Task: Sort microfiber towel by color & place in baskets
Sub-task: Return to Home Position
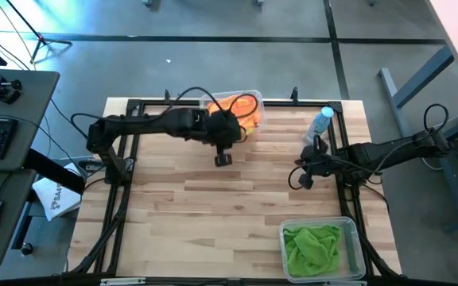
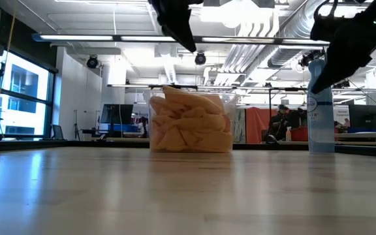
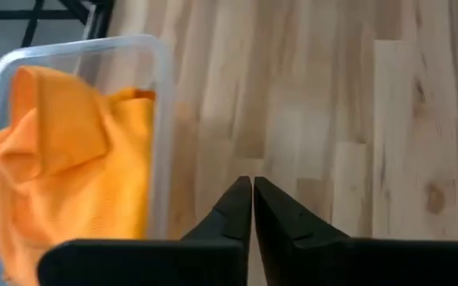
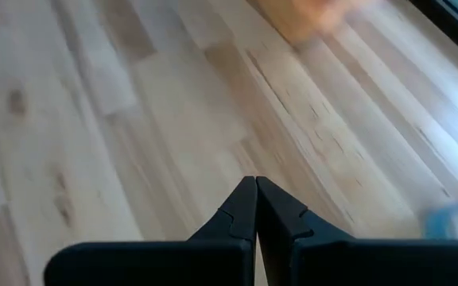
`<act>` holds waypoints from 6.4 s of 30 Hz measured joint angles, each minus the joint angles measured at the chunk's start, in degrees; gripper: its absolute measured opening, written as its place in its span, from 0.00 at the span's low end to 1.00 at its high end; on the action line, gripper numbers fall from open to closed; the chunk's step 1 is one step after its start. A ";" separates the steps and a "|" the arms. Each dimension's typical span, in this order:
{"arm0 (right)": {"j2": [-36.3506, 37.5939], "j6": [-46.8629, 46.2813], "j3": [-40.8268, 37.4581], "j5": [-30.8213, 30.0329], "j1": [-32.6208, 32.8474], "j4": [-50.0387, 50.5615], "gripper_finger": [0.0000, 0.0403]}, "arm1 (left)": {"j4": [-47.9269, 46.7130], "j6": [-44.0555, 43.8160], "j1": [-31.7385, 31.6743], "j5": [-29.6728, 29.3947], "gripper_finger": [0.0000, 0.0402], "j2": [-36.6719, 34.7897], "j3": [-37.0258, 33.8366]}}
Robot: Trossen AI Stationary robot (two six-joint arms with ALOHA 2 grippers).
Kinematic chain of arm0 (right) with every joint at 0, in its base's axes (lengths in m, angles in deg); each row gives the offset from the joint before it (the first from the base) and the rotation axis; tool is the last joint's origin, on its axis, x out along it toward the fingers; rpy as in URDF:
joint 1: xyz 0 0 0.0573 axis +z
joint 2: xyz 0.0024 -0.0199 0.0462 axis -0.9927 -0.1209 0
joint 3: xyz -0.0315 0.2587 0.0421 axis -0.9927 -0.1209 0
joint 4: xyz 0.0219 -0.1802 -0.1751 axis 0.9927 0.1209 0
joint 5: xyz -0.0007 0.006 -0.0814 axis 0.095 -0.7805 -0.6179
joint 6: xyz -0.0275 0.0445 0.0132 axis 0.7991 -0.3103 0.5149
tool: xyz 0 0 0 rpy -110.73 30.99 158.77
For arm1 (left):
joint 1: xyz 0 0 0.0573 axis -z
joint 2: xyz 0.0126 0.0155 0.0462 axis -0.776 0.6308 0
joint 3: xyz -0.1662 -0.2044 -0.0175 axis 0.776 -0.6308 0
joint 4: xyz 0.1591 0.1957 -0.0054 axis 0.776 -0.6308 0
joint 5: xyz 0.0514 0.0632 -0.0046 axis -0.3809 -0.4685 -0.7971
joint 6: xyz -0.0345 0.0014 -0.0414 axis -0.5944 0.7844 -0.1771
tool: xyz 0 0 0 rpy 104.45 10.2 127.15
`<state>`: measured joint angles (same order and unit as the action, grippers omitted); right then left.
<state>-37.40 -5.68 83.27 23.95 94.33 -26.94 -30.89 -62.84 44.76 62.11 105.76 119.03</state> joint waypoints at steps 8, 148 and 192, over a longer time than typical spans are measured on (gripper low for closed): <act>0.00 10.17 0.00 4.57 0.00 -8.81 0.00 | 9.83 1.28 4.82 5.34 0.00 -0.98 -8.37; 46.50 31.69 -32.70 20.74 -4.04 -41.19 0.00 | 53.73 -7.04 5.01 8.88 0.00 -99.86 -99.50; 46.18 31.08 -32.70 19.57 -11.28 -41.22 0.00 | 53.77 -7.04 4.99 8.88 0.00 -99.86 -99.50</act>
<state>8.78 25.40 50.58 43.53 83.05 -68.16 22.88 -69.88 49.74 70.99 5.90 19.54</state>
